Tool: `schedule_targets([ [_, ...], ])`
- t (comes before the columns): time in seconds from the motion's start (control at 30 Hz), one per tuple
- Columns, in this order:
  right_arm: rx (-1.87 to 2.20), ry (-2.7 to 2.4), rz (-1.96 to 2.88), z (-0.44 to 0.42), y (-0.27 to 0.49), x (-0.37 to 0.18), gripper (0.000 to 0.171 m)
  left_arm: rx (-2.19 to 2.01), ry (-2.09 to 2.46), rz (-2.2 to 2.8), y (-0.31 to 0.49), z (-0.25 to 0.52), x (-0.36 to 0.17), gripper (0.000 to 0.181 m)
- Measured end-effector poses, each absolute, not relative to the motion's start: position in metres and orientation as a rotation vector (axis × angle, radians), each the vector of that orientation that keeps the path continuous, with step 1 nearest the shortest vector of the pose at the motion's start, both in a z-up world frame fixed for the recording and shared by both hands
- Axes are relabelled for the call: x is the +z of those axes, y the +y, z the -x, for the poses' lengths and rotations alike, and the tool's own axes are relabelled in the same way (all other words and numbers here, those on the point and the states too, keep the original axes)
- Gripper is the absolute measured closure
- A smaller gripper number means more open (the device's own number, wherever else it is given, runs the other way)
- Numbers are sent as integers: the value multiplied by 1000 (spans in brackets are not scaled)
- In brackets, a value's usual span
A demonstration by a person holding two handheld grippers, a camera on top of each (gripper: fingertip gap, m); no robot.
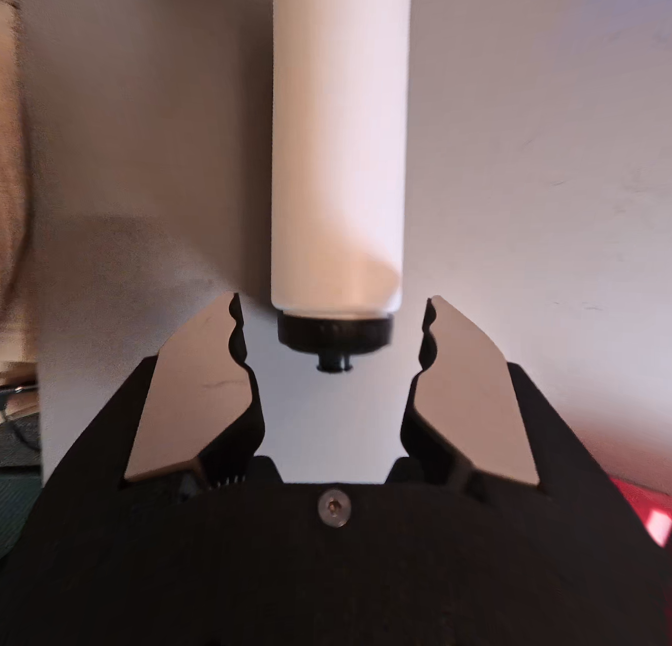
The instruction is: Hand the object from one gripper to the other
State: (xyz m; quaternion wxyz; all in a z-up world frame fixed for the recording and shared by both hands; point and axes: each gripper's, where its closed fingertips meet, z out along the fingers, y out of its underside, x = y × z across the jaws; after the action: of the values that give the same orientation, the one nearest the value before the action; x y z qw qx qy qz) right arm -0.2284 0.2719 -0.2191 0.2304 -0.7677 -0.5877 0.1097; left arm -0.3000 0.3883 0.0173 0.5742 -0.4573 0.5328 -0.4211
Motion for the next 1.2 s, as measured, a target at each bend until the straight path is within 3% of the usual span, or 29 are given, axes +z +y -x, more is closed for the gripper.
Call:
schedule_targets([
  [0.07, 190, -1686, 2169, 226, 283, -254, 85, -970, 1310, 1079, 380, 296, 11, 150],
  [0.1, 145, -1725, 2166, 225, 288, -264, 79, -959, 1341, 1085, 376, 294, 7, 148],
  [0.17, 155, -1753, 2164, 229, 292, -259, 81, -948, 1423, 1111, 369, 291, -5, 140],
  [0.33, 34, -1788, 2100, 219, 311, -206, 84, -922, 1657, 1178, 354, 281, -44, 120],
  [0.57, -114, -1689, 2062, 185, 335, -112, 84, -870, 1792, 1211, 341, 259, -79, 107],
  [0.7, -312, -1804, 2061, 176, 329, -96, 84, -618, 1807, 1247, 350, 249, -92, 95],
  [0.9, -528, -1960, 1975, 190, 324, -70, 85, -614, 1880, 1275, 336, 232, -117, 81],
  [1.1, -544, -2019, 1922, 207, 318, -45, 85, -681, 1791, 1215, 337, 223, -103, 87],
  [1.2, -521, -1840, 1771, 225, 329, -7, 84, -858, 1660, 1197, 342, 227, -77, 88],
])
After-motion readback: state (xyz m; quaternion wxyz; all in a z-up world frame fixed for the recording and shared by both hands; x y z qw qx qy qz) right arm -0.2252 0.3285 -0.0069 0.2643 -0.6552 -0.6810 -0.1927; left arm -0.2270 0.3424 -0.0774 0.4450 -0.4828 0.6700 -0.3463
